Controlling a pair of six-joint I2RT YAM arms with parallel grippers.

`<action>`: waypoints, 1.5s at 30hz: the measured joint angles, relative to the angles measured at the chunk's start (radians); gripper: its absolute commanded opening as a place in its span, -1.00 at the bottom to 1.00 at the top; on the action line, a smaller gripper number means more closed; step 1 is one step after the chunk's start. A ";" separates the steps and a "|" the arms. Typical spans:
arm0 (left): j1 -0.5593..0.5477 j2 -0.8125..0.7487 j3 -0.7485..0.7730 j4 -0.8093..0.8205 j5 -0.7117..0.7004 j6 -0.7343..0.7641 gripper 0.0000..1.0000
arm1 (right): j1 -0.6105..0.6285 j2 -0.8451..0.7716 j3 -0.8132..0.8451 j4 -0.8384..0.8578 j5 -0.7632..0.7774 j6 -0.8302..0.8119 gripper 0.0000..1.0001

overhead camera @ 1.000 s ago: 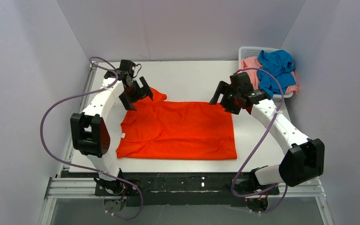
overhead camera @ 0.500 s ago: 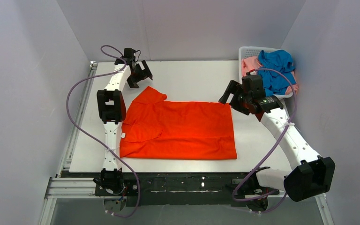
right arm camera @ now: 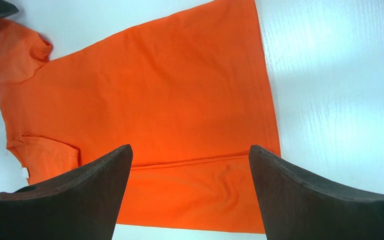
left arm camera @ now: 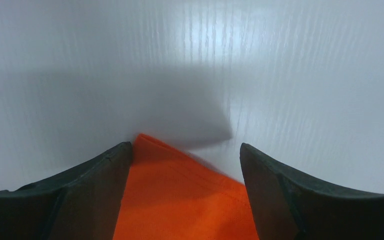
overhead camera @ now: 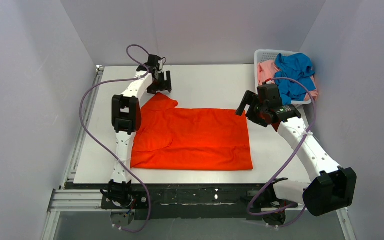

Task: Fold and stack the t-shirts
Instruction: Grab the side of the flattened tshirt furthest away from the robot with both arms

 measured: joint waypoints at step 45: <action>-0.045 -0.181 -0.147 -0.294 -0.215 -0.049 -1.00 | -0.021 1.122 0.951 -0.362 0.293 0.078 0.64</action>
